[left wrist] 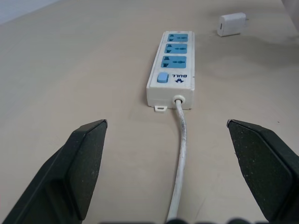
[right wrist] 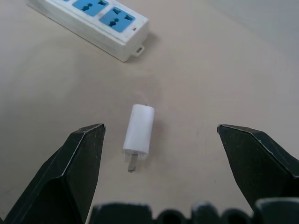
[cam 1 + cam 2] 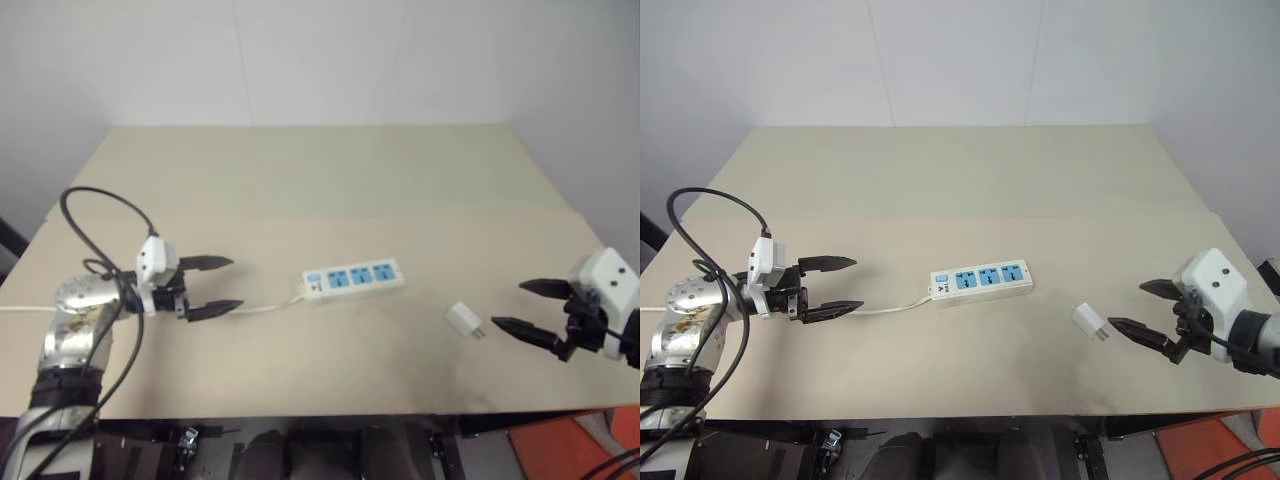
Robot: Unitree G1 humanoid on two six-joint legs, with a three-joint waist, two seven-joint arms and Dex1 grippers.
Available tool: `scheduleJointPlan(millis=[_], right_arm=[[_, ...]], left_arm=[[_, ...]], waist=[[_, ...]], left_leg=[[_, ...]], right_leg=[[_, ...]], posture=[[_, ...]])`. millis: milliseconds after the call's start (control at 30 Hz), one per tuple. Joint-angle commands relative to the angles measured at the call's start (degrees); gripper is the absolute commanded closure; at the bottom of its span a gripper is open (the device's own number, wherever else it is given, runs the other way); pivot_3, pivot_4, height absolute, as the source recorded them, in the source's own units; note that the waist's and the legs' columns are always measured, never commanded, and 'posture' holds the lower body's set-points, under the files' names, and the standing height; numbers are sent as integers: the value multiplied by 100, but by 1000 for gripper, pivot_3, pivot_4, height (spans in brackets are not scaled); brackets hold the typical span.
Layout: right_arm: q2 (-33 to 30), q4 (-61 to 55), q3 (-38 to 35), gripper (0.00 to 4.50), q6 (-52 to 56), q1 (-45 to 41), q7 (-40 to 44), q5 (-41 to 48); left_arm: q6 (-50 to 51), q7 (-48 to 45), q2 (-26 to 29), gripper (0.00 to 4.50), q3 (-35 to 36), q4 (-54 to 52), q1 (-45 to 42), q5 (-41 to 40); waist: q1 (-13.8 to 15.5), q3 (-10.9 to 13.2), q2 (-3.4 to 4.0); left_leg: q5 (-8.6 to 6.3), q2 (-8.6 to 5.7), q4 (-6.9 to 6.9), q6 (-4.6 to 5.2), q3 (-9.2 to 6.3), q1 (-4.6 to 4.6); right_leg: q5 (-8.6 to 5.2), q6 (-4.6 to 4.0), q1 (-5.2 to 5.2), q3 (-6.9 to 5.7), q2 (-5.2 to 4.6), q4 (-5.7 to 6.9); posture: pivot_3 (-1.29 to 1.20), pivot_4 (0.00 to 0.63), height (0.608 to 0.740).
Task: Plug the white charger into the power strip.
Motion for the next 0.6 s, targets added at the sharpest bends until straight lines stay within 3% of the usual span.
scheduleJointPlan(millis=[33, 600], right_arm=[[-29, -153, -192, 0, -48, -50, -104, 12], [-58, -108, -131, 0, -18, -105, -186, 17]], left_arm=[[-114, -49, 66, 17, 2, -5, -109, -12], [-256, -122, 81, 17, -58, 189, -175, 54]], waist=[[0, 0, 0], [0, 1, -2]], left_leg=[[0, 0, 0, 0, 0, 0], [0, 1, 0, 0, 0, -1]], right_leg=[[0, 0, 0, 0, 0, 0], [0, 0, -1, 0, 0, -1]], posture=[[0, 150, 740], [0, 150, 740]])
